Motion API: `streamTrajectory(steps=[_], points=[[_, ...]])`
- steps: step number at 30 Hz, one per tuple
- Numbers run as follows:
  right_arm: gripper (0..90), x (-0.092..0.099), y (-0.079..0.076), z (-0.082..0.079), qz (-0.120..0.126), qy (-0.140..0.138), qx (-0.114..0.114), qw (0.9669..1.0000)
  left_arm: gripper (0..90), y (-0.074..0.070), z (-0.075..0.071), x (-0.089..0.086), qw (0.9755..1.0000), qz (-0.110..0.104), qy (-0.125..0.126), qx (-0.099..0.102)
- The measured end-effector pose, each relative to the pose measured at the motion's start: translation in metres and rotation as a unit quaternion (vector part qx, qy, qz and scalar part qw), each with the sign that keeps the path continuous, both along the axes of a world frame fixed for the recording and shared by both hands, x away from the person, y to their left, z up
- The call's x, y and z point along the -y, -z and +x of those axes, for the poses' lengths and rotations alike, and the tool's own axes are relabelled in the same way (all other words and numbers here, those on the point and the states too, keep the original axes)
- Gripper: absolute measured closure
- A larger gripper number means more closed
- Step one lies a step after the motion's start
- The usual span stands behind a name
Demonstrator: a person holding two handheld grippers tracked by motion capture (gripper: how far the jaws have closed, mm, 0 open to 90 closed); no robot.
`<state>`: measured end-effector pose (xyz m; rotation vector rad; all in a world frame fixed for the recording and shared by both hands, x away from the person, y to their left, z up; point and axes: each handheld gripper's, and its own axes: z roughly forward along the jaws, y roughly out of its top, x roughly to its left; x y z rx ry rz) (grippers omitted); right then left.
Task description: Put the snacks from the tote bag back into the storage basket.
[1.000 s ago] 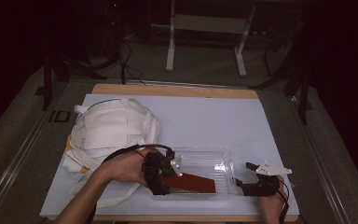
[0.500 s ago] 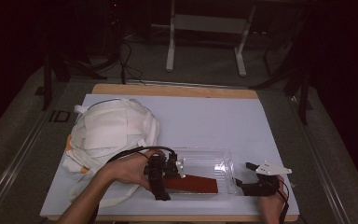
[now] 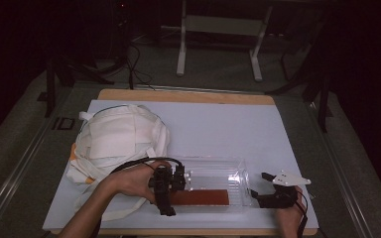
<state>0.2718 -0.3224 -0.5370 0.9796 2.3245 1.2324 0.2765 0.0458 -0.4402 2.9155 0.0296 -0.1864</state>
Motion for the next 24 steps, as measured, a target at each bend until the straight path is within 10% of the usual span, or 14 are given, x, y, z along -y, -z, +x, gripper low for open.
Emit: streamTrajectory(steps=[14, 24], points=[[14.3, 0.000, 0.000, 0.000, 0.001, 0.001, 0.001, 1.0000, 19.6, -0.017, 0.005, -0.037, 0.9962, -0.057, -0.054, 0.038], [14.3, 0.000, 0.000, 0.000, 0.002, 0.002, 0.002, 1.0000, 21.0, -0.021, 0.010, -0.067, 0.9876, -0.088, -0.109, 0.070]])
